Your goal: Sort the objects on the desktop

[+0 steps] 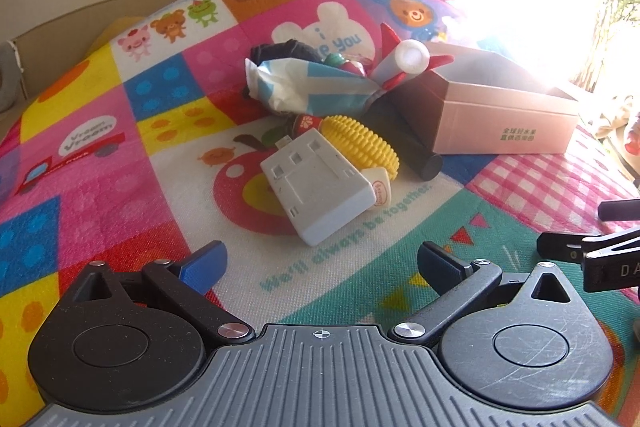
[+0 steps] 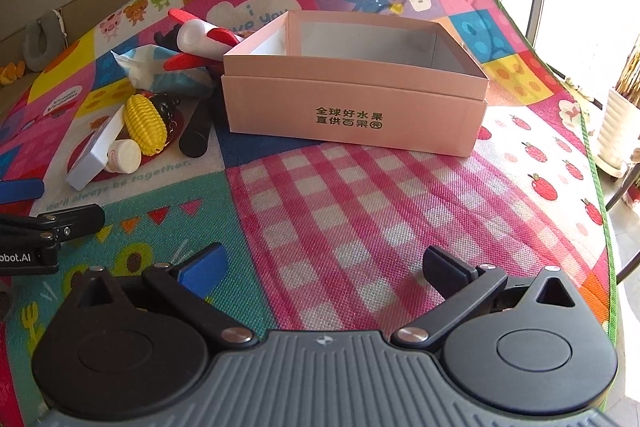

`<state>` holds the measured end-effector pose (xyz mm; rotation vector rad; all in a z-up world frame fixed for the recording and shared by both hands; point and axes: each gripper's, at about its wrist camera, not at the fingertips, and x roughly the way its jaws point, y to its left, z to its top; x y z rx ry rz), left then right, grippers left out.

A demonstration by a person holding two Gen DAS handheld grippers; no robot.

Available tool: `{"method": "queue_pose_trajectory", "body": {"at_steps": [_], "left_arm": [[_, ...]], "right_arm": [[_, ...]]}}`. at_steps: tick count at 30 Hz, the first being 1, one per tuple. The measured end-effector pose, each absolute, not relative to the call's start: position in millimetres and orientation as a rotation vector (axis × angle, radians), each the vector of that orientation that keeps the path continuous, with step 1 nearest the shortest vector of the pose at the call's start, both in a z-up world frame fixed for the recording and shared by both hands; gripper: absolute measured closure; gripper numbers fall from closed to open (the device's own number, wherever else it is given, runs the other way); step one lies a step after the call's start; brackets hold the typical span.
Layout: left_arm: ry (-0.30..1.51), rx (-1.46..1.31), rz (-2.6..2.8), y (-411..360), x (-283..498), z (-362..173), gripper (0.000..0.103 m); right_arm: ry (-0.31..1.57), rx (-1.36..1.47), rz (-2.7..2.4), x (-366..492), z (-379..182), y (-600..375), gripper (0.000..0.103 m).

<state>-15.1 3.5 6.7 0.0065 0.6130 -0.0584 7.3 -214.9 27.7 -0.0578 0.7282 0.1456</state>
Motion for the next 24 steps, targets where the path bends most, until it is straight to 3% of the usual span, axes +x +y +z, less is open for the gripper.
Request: {"method": "queue_pose_trajectory", "body": {"at_steps": [18, 20, 22, 24], "left_arm": [[0.578, -0.044, 0.033, 39, -12, 21, 0.000], [0.576, -0.058, 0.051, 47, -12, 21, 0.000], [0.570, -0.071, 0.069, 54, -12, 23, 0.000], [0.562, -0.080, 0.083, 63, -14, 26, 0.000]], "right_arm": [[0.675, -0.057, 0.259, 7, 36, -200, 0.000], [0.620, -0.115, 0.292, 8, 42, -182, 0.008], [0.576, -0.192, 0.350, 10, 47, -159, 0.037], [0.562, -0.248, 0.434, 13, 50, -136, 0.052]]}}
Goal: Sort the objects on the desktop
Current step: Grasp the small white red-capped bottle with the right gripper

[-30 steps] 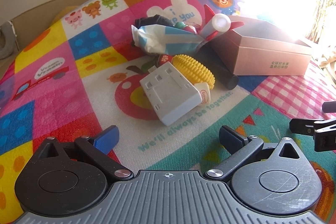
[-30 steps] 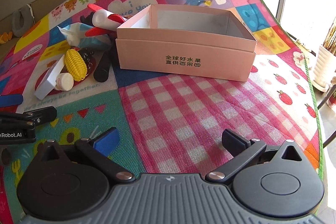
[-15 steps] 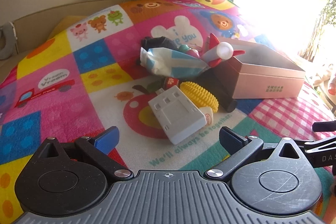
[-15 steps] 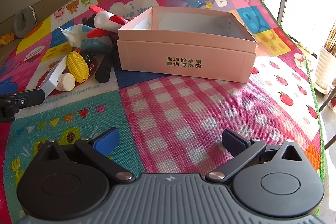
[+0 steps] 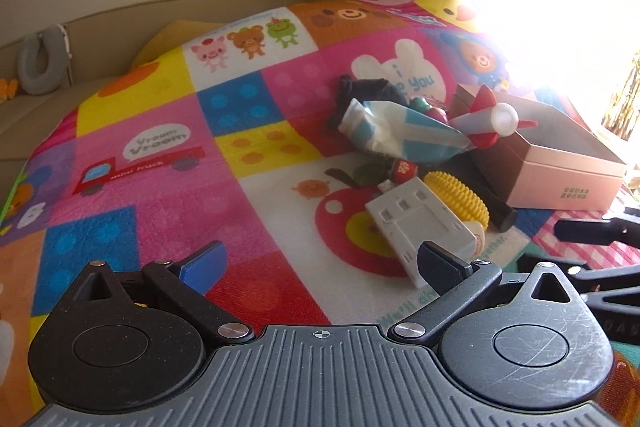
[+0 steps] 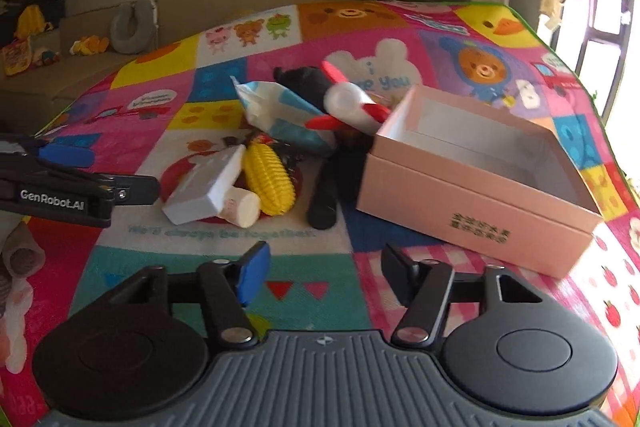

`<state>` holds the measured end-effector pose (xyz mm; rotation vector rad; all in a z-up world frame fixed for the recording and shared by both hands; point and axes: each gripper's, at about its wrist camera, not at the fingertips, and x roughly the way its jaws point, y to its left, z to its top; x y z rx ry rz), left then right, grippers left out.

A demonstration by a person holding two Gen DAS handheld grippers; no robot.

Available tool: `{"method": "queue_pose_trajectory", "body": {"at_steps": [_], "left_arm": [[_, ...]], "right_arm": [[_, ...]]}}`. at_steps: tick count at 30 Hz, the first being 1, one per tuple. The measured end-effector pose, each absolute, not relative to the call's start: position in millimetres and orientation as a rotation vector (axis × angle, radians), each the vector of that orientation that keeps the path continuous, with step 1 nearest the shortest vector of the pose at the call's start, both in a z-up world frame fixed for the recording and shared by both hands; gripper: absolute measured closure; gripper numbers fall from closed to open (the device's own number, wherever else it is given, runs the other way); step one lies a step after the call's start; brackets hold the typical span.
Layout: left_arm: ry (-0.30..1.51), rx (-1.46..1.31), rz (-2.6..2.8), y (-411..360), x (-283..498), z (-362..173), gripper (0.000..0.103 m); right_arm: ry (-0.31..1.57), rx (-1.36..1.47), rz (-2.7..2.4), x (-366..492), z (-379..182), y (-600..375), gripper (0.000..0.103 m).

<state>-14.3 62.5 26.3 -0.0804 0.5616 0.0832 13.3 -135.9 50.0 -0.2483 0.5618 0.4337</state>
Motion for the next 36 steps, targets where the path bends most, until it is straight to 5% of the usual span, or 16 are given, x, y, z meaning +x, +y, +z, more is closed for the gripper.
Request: {"method": "queue_pose_trajectory", "body": {"at_steps": [8, 10, 12, 23, 27, 29, 33, 36], "left_arm": [[0.544, -0.119, 0.092, 87, -20, 37, 0.000], [0.549, -0.128, 0.089, 88, -19, 37, 0.000], [0.552, -0.135, 0.074, 87, -18, 35, 0.000], [0.625, -0.118, -0.030, 37, 33, 24, 0.000], [0.673, -0.177, -0.036, 36, 56, 21, 0.002], [0.706, -0.207, -0.051, 40, 63, 19, 0.030], [0.703, -0.203, -0.086, 48, 58, 21, 0.048], [0.679, -0.209, -0.082, 63, 40, 29, 0.049]], "right_arm": [[0.521, -0.411, 0.573, 34, 41, -66, 0.057], [0.540, -0.410, 0.589, 37, 42, -65, 0.082], [0.553, -0.407, 0.602, 35, 44, -71, 0.095], [0.621, -0.320, 0.406, 8, 39, -159, 0.093], [0.614, -0.260, 0.375, 6, 39, -171, 0.072], [0.612, -0.242, 0.383, 7, 40, -171, 0.071], [0.612, -0.217, 0.418, 10, 45, -162, 0.071], [0.590, -0.230, 0.457, 12, 51, -146, 0.071]]}}
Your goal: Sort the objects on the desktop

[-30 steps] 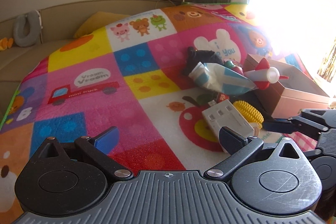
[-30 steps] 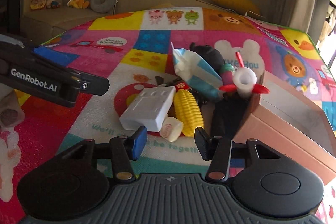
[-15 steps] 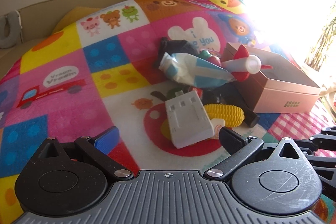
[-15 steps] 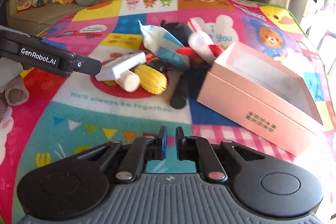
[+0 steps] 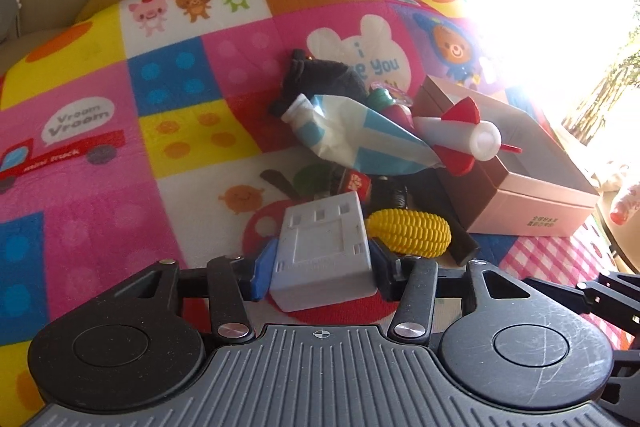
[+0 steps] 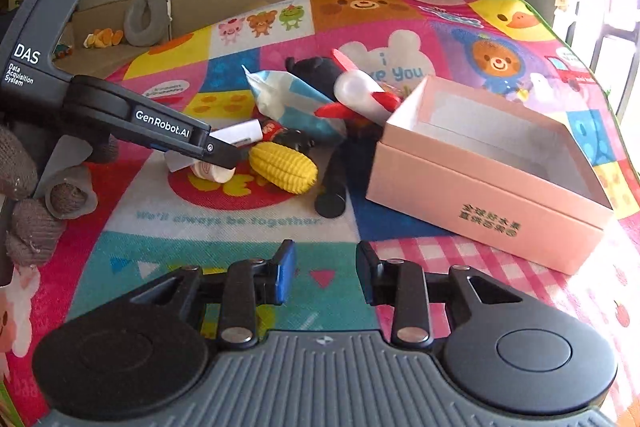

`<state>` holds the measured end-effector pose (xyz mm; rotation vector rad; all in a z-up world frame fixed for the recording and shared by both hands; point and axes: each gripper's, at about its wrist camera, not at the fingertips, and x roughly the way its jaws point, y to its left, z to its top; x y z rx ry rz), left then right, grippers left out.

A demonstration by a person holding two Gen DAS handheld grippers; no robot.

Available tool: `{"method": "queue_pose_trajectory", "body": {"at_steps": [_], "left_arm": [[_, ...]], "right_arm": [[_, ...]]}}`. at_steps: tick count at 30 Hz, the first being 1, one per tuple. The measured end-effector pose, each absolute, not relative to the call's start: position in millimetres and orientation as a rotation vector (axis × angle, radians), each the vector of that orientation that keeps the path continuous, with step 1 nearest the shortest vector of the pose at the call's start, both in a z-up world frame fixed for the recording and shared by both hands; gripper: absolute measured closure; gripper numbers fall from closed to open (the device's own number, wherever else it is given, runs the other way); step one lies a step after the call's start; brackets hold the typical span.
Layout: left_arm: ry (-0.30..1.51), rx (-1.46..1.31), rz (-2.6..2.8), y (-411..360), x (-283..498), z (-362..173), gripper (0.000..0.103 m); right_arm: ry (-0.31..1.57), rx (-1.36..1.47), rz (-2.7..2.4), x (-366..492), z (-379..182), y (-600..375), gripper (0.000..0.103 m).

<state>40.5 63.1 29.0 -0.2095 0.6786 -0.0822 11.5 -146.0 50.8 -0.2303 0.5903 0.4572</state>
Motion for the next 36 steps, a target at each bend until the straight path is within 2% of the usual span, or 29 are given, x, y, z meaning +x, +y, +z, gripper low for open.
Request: {"method": "queue_pose_trajectory", "body": {"at_steps": [5, 8, 9, 10, 14, 21, 22, 23, 24, 25, 27, 32, 33, 36], "left_arm": [[0.672, -0.229, -0.020, 97, 7, 34, 0.049], [0.664, -0.303, -0.016, 118, -8, 37, 0.049], [0.659, -0.327, -0.019, 124, -12, 38, 0.049], [0.657, -0.352, -0.025, 130, -15, 39, 0.049], [0.650, -0.461, -0.085, 147, -24, 43, 0.049], [0.616, -0.454, -0.008, 168, -28, 44, 0.050], [0.619, -0.449, -0.015, 168, -28, 44, 0.048], [0.625, -0.436, -0.029, 167, -30, 43, 0.041], [0.630, -0.421, -0.048, 164, -31, 42, 0.036], [0.636, -0.403, -0.065, 160, -33, 41, 0.027], [0.650, -0.349, -0.101, 147, -36, 39, 0.022], [0.695, -0.157, -0.078, 108, -31, 26, 0.022], [0.699, -0.126, -0.068, 102, -30, 23, 0.022], [0.717, -0.087, -0.045, 89, -22, 17, 0.032]], "right_arm": [[0.556, -0.300, 0.558, 14, 54, -104, 0.069], [0.552, -0.339, 0.613, 19, 51, -73, 0.055], [0.550, -0.346, 0.631, 20, 51, -65, 0.045], [0.545, -0.353, 0.654, 20, 51, -56, 0.040], [0.526, -0.400, 0.726, 12, 53, -29, 0.038], [0.545, -0.437, 0.794, 4, 50, -2, 0.038], [0.564, -0.436, 0.804, 7, 48, 1, 0.046], [0.596, -0.427, 0.815, 11, 45, 3, 0.057], [0.631, -0.412, 0.836, 13, 44, 3, 0.073], [0.642, -0.388, 0.852, 13, 46, 0, 0.078], [0.636, -0.398, 0.847, 7, 47, -8, 0.078], [0.646, -0.418, 0.747, -6, 47, -60, 0.078], [0.649, -0.417, 0.716, -7, 47, -73, 0.078], [0.657, -0.420, 0.617, -10, 48, -113, 0.078]]}}
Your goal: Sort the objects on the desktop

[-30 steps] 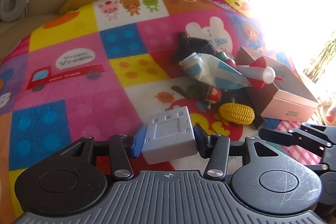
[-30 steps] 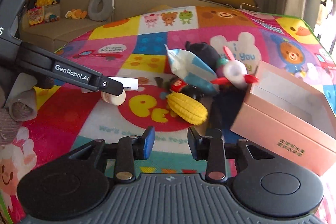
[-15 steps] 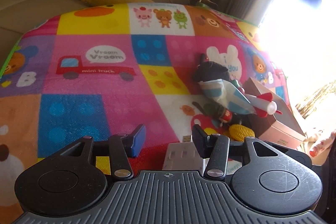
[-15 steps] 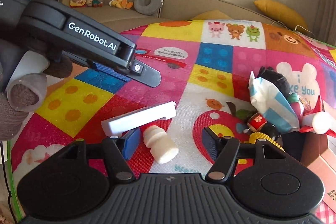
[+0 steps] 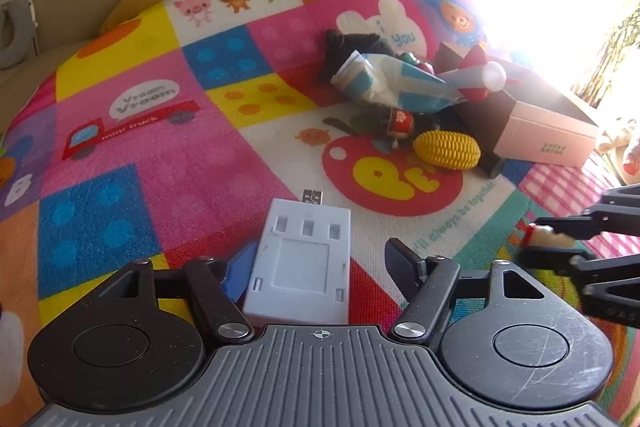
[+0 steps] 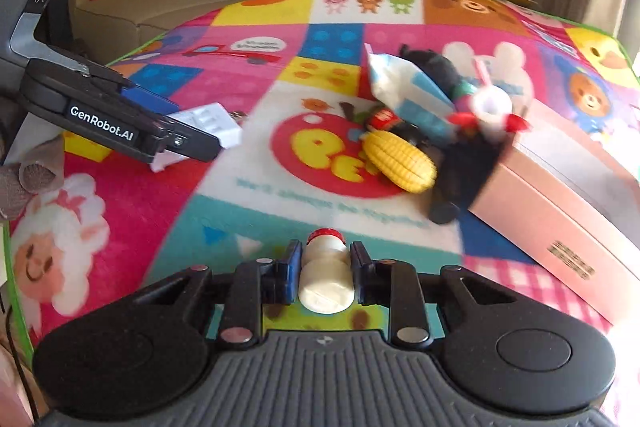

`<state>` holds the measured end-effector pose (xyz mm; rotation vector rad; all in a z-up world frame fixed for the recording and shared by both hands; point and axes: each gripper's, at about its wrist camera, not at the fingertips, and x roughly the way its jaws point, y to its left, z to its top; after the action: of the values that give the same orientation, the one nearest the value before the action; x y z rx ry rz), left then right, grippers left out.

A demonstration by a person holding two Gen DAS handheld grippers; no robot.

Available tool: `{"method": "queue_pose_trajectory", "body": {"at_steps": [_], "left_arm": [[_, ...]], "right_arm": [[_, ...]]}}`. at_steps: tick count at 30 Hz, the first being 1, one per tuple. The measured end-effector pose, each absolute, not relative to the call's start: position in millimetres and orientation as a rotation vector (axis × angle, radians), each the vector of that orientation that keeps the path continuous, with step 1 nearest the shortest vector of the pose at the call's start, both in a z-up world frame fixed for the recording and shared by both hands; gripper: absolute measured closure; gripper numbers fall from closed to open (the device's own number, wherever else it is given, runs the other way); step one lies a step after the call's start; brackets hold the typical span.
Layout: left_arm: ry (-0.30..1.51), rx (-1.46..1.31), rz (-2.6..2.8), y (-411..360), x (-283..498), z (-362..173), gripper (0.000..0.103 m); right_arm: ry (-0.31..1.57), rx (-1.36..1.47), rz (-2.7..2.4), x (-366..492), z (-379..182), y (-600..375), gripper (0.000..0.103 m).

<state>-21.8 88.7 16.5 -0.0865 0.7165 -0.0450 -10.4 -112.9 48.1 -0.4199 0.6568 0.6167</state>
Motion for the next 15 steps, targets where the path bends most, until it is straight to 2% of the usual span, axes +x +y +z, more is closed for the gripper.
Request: {"method": "queue_pose_trajectory", "body": {"at_steps": [1, 2, 4, 9, 11, 12, 15], "left_arm": [[0.707, -0.070, -0.031, 84, -20, 16, 0.036], [0.706, -0.054, -0.026, 80, -17, 16, 0.046], [0.708, -0.052, -0.046, 70, -11, 17, 0.051], [0.716, -0.027, -0.205, 26, -3, 20, 0.050], [0.708, 0.002, -0.265, 9, -8, 22, 0.049], [0.706, 0.015, -0.287, 3, -11, 22, 0.048], [0.721, 0.047, -0.291, -5, -20, 19, 0.038]], "right_arm": [[0.659, -0.421, 0.591, -11, 48, -124, 0.078], [0.660, -0.422, 0.565, -12, 48, -136, 0.078], [0.664, -0.417, 0.529, -12, 47, -152, 0.078], [0.652, -0.389, 0.497, -15, 45, -175, 0.078], [0.646, -0.389, 0.481, -18, 45, -178, 0.071], [0.641, -0.389, 0.469, -19, 44, -179, 0.064], [0.641, -0.379, 0.444, -24, 44, -185, 0.051]]}}
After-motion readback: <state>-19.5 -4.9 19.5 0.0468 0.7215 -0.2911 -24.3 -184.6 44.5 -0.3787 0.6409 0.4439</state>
